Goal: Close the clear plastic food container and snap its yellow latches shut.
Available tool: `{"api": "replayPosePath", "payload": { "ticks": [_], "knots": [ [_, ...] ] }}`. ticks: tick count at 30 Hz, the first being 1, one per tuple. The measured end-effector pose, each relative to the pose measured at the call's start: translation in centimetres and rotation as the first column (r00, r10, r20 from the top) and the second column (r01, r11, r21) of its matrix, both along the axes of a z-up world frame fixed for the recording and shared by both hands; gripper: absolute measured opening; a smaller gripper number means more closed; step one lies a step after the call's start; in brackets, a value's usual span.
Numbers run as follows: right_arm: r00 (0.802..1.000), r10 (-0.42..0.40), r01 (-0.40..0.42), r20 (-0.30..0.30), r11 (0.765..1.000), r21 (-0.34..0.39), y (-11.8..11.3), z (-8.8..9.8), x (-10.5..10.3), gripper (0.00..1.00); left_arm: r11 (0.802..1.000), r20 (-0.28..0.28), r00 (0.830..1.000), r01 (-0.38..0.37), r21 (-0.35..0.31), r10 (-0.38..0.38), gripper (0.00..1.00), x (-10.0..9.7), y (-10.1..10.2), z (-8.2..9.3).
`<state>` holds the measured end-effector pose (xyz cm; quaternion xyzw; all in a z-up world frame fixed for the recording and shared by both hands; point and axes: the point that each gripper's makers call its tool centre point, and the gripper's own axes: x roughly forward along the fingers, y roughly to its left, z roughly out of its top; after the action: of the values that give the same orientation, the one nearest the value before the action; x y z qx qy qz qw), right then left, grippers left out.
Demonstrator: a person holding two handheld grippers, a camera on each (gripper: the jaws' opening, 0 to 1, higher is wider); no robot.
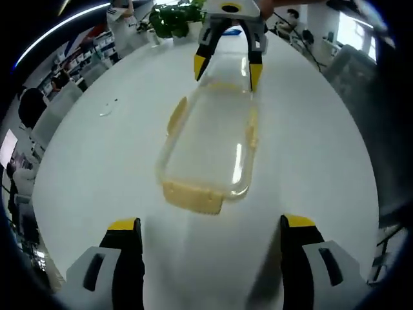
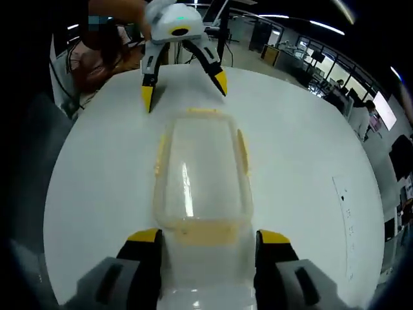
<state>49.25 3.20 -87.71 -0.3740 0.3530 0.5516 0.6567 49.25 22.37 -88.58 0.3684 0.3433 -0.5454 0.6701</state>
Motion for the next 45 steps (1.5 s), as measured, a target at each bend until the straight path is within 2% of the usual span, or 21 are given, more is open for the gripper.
{"api": "replayPosePath", "payload": {
  "ticks": [1, 3, 6, 9, 15, 19, 22, 26, 36, 37, 41, 45],
  "knots": [
    [1.000, 0.000, 0.000, -0.005, 1.000, 0.002, 0.0, 0.1, 0.1, 0.54, 1.000, -0.008, 1.000, -0.008, -0.027, 0.008, 0.88, 0.1, -0.5, 0.1],
    [1.000, -0.005, 0.005, -0.021, 1.000, 0.009, 0.2, 0.1, 0.1, 0.52, 1.000, -0.013, 1.000, 0.011, -0.017, -0.011, 0.87, 0.5, -0.6, 0.0],
    [1.000, 0.015, -0.015, -0.018, 1.000, -0.010, 0.0, -0.3, 0.2, 0.52, 0.999, -0.024, 0.999, 0.041, -0.002, -0.041, 0.78, 0.9, -0.7, 0.1],
    [0.999, 0.012, -0.012, -0.030, 1.000, 0.004, 0.1, -0.3, 0.3, 0.49, 0.998, -0.046, 0.997, 0.060, 0.006, -0.060, 0.70, 0.8, -0.9, 0.1],
    [0.998, 0.039, -0.039, -0.059, 0.999, 0.002, 0.1, -0.7, -0.3, 0.44, 0.989, -0.086, 0.986, 0.147, 0.019, -0.145, 0.63, 0.1, -1.3, -0.1],
    [0.996, 0.069, -0.070, -0.054, 0.997, -0.020, 0.3, -1.1, -0.3, 0.41, 0.985, -0.079, 0.983, 0.171, 0.025, -0.168, 0.64, 0.6, -1.8, -0.1],
    [0.995, 0.074, -0.075, -0.063, 0.997, -0.020, 0.6, -1.0, -0.3, 0.39, 0.980, -0.122, 0.974, 0.197, 0.030, -0.192, 0.51, 0.4, -1.9, -0.1],
    [0.993, 0.093, -0.094, -0.073, 0.995, -0.021, 0.6, -1.1, -0.4, 0.38, 0.978, -0.107, 0.973, 0.208, 0.037, -0.203, 0.36, 0.8, -2.1, 0.1],
    [0.990, 0.089, -0.096, -0.107, 0.993, -0.061, 1.1, -1.3, -0.5, 0.37, 0.975, -0.102, 0.971, 0.221, 0.029, -0.217, 0.37, 1.0, -2.1, 0.0],
    [0.990, 0.089, -0.096, -0.107, 0.993, -0.064, 1.2, -1.3, -0.5, 0.37, 0.979, -0.104, 0.975, 0.201, 0.032, -0.196, 0.37, 1.1, -2.1, 0.0],
    [0.990, 0.091, -0.099, -0.110, 0.993, -0.070, 1.1, -1.3, -0.4, 0.36, 0.979, -0.105, 0.976, 0.197, 0.042, -0.192, 0.36, 1.1, -2.1, 0.0],
    [0.989, 0.100, -0.109, -0.113, 0.991, -0.078, 1.0, -1.2, -0.4, 0.35, 0.985, -0.111, 0.979, 0.174, 0.023, -0.170, 0.35, 1.1, -2.1, 0.1]
  ]
}}
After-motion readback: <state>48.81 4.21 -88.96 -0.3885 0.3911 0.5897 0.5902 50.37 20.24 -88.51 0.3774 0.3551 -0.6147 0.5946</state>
